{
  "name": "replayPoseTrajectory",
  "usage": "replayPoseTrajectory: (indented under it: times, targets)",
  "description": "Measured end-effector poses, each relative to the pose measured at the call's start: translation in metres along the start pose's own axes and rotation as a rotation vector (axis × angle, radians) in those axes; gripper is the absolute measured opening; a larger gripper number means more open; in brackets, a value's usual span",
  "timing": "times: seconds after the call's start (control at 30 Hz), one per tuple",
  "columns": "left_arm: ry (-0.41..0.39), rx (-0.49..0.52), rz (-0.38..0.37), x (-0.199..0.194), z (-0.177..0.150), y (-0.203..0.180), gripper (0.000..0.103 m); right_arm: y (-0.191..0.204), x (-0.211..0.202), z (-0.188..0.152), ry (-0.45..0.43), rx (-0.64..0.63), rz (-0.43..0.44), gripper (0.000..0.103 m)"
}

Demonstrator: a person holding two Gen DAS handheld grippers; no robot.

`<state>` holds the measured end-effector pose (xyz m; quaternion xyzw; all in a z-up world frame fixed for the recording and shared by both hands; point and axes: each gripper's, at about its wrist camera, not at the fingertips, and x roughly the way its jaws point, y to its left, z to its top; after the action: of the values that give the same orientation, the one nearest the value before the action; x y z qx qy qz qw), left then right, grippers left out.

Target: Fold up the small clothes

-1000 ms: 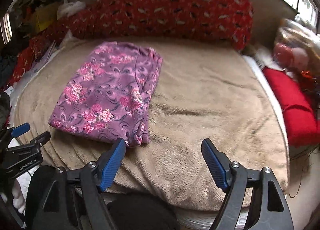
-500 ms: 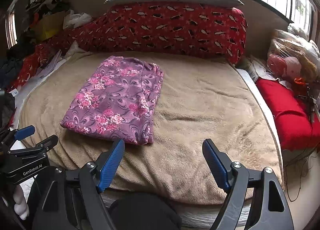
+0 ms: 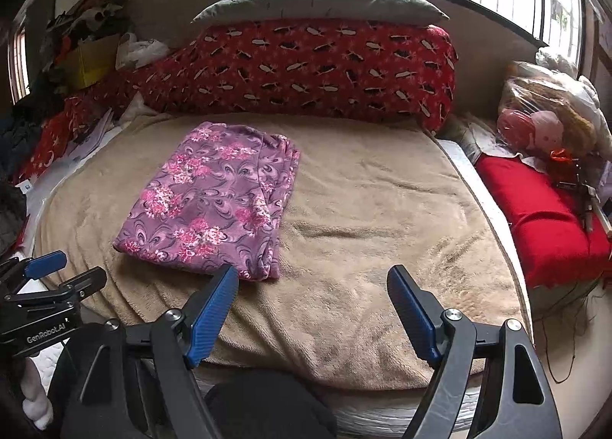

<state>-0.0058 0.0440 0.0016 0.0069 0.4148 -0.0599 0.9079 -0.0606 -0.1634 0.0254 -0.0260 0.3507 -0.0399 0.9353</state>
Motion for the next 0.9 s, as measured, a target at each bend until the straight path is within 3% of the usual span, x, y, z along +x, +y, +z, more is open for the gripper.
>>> replayPoseTrajectory:
  times: [0.23,0.9]
  targets:
    - [-0.028,0.016,0.004,-0.007,-0.001,-0.007,0.075,-0.005,-0.003,0.0,-0.008,0.013,-0.004,0.082]
    - [0.023,0.033,0.009,-0.007,-0.005,-0.018,0.075,-0.009,-0.006,0.001,-0.007,0.022,0.006,0.083]
